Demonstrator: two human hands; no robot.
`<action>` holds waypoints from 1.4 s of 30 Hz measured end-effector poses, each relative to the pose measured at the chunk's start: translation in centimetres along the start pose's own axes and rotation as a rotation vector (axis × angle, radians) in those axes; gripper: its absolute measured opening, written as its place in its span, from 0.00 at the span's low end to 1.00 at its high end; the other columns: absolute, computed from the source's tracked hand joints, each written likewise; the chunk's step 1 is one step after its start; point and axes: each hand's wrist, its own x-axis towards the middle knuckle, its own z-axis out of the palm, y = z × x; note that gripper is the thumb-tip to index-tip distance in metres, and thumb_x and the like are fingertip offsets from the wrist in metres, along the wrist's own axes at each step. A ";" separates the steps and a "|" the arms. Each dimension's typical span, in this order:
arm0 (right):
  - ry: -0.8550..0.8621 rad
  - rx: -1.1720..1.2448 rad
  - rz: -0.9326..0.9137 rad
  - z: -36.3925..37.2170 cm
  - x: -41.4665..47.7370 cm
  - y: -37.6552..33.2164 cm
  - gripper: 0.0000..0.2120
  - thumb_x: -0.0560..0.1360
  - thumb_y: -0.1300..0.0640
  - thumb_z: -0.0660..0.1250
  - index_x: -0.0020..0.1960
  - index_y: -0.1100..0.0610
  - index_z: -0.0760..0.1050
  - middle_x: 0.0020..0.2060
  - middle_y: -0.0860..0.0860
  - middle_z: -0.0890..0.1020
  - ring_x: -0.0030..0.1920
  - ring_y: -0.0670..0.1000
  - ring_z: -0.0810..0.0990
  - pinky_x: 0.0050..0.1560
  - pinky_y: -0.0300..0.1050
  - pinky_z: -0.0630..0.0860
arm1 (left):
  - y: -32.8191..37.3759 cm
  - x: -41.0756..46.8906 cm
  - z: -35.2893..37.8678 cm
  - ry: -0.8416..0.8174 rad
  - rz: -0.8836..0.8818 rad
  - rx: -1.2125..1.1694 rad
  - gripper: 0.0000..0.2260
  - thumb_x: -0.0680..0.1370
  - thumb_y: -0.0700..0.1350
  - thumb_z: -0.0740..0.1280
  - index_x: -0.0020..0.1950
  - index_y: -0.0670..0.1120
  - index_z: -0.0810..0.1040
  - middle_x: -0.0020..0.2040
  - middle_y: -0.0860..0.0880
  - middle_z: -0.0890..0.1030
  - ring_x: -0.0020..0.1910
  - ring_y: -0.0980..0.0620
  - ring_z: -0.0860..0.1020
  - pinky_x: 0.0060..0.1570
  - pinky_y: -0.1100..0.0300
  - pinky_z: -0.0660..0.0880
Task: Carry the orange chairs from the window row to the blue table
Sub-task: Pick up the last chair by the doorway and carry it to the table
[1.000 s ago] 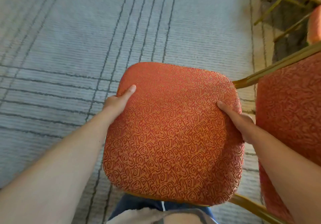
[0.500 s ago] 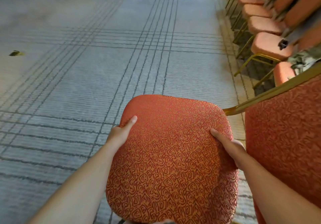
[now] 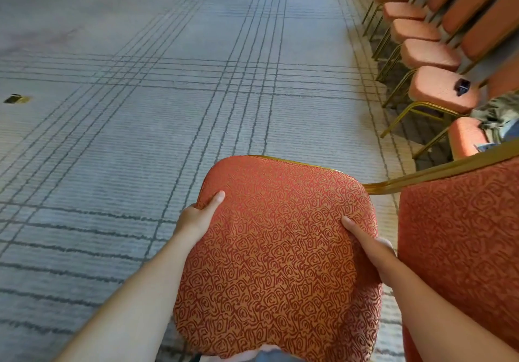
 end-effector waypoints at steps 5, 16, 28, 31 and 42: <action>0.012 0.036 0.002 3.5 4.9 -6.8 0.49 0.49 0.28 0.79 0.61 0.57 0.79 0.50 0.54 0.85 0.51 0.56 0.84 0.62 0.54 0.77 | 5.8 7.8 -0.7 -0.022 0.031 -0.033 0.34 0.68 0.72 0.65 0.58 0.44 0.80 0.53 0.44 0.81 0.53 0.44 0.78 0.50 0.59 0.69; 0.093 0.044 -0.164 8.3 14.9 -26.0 0.39 0.63 0.33 0.76 0.63 0.59 0.78 0.53 0.56 0.83 0.55 0.56 0.81 0.63 0.51 0.75 | 21.8 25.3 -1.0 -0.020 0.164 -0.050 0.31 0.72 0.67 0.64 0.57 0.40 0.80 0.55 0.40 0.81 0.55 0.43 0.77 0.51 0.60 0.68; 0.066 -0.001 -0.161 7.3 36.0 -47.2 0.50 0.47 0.26 0.77 0.61 0.56 0.80 0.51 0.54 0.85 0.51 0.55 0.83 0.62 0.53 0.78 | 40.7 44.1 8.0 -0.032 0.128 -0.058 0.36 0.71 0.70 0.62 0.62 0.41 0.78 0.60 0.39 0.79 0.59 0.42 0.76 0.52 0.58 0.67; 0.037 -0.012 -0.124 7.7 41.2 -51.7 0.53 0.44 0.24 0.77 0.60 0.56 0.80 0.49 0.52 0.86 0.50 0.54 0.84 0.62 0.52 0.78 | 44.2 48.2 9.3 -0.013 0.092 -0.063 0.36 0.70 0.71 0.63 0.61 0.42 0.78 0.57 0.40 0.80 0.54 0.43 0.77 0.51 0.58 0.68; -0.037 -0.045 -0.099 16.2 56.5 -67.0 0.54 0.44 0.24 0.76 0.61 0.56 0.80 0.51 0.53 0.85 0.53 0.55 0.83 0.64 0.53 0.76 | 54.7 66.6 9.5 0.027 0.024 -0.074 0.37 0.68 0.73 0.64 0.59 0.43 0.80 0.56 0.41 0.80 0.57 0.42 0.78 0.54 0.56 0.70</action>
